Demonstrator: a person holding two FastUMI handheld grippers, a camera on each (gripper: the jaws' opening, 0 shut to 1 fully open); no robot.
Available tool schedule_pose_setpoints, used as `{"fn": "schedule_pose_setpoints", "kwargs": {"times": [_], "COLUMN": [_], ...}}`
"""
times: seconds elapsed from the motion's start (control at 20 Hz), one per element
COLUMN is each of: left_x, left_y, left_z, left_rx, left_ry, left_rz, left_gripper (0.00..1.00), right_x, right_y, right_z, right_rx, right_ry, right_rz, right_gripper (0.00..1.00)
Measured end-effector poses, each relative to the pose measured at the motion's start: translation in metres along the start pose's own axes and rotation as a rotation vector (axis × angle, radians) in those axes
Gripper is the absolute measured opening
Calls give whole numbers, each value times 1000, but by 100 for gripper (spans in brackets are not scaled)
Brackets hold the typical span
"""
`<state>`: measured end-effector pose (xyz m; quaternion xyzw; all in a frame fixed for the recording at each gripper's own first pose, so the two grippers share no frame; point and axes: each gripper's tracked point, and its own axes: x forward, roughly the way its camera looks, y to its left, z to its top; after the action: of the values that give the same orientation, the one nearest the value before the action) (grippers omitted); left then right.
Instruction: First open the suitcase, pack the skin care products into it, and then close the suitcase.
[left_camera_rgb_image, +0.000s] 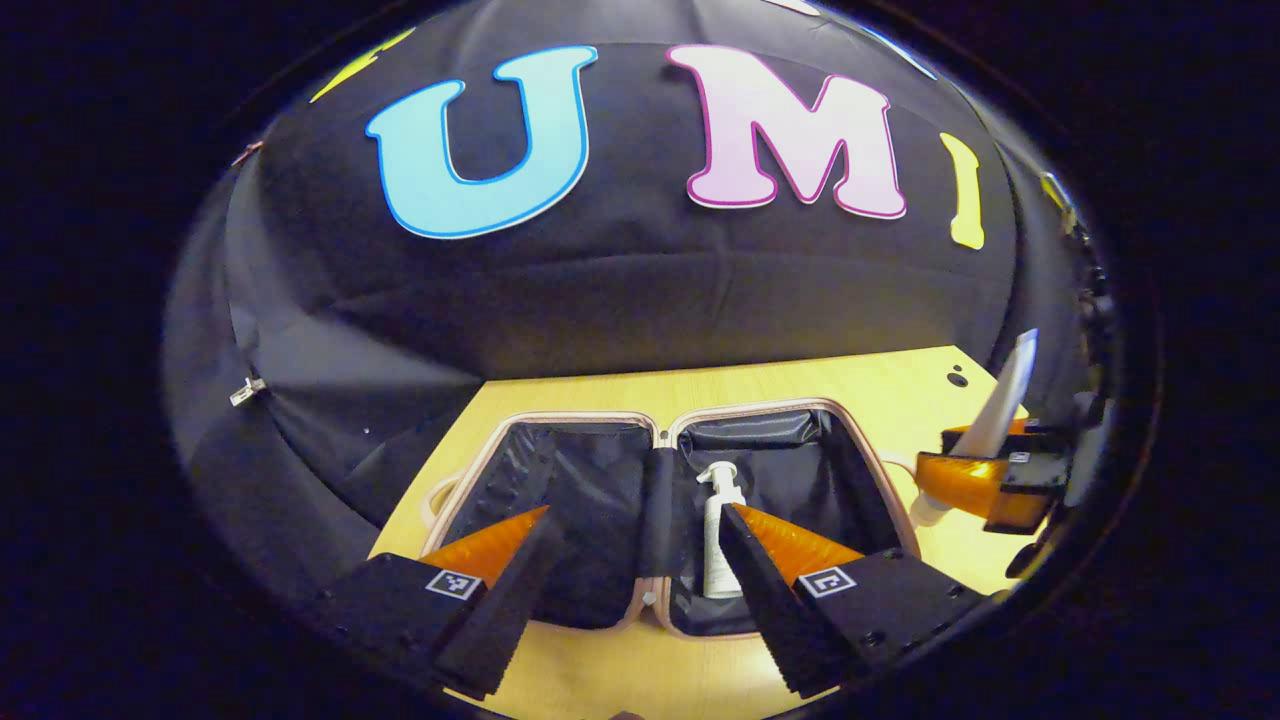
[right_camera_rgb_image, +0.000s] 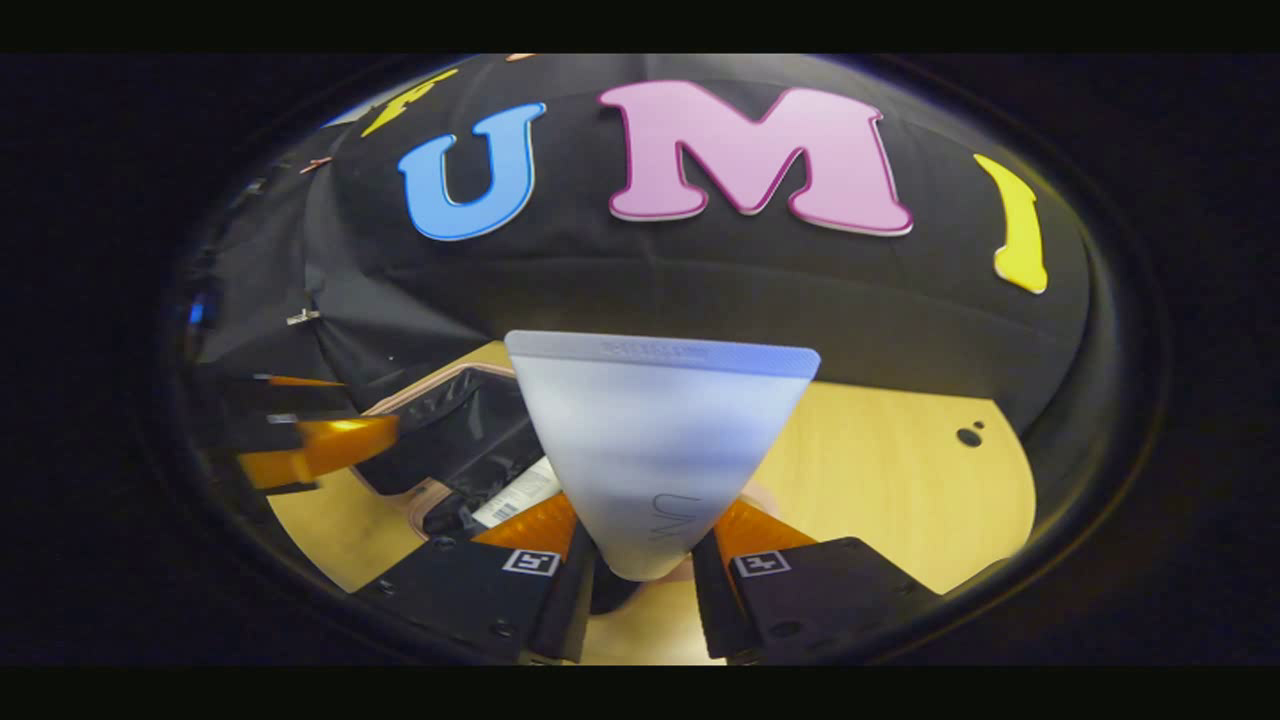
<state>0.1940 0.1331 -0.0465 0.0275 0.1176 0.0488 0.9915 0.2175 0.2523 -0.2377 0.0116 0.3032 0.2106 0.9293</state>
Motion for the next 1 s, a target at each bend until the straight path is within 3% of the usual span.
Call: {"fn": "schedule_pose_setpoints", "kwargs": {"times": [0.05, 0.15, 0.35, 0.45, 0.65, 0.7, 1.0], "left_x": [-16, -40, -65, -72, -70, -70, -53], "left_y": [-1, -2, 5, 1, -2, -3, 44], "left_z": [1, -9, -31, -36, -45, -44, -48], "left_rx": [-44, -80, -38, -72, -119, -127, -188], "left_ry": [-23, -32, -7, -7, 22, 23, 22], "left_rz": [-29, -83, -104, -127, -150, -163, -89], "left_gripper": [99, 99, 99, 99, 98, 98, 98], "right_x": [12, 34, 54, 71, 84, 88, 79], "right_y": [6, 6, 1, 10, 4, 3, 6], "right_z": [-11, -25, -41, -53, -62, -63, -34], "right_rx": [71, 150, 164, 207, 143, 139, 155], "right_ry": [50, 119, 185, 230, 269, 271, 198], "right_rz": [-3, -58, -136, -145, -210, -224, -231], "right_gripper": [43, 48, 47, 48, 52, 46, 78]}}
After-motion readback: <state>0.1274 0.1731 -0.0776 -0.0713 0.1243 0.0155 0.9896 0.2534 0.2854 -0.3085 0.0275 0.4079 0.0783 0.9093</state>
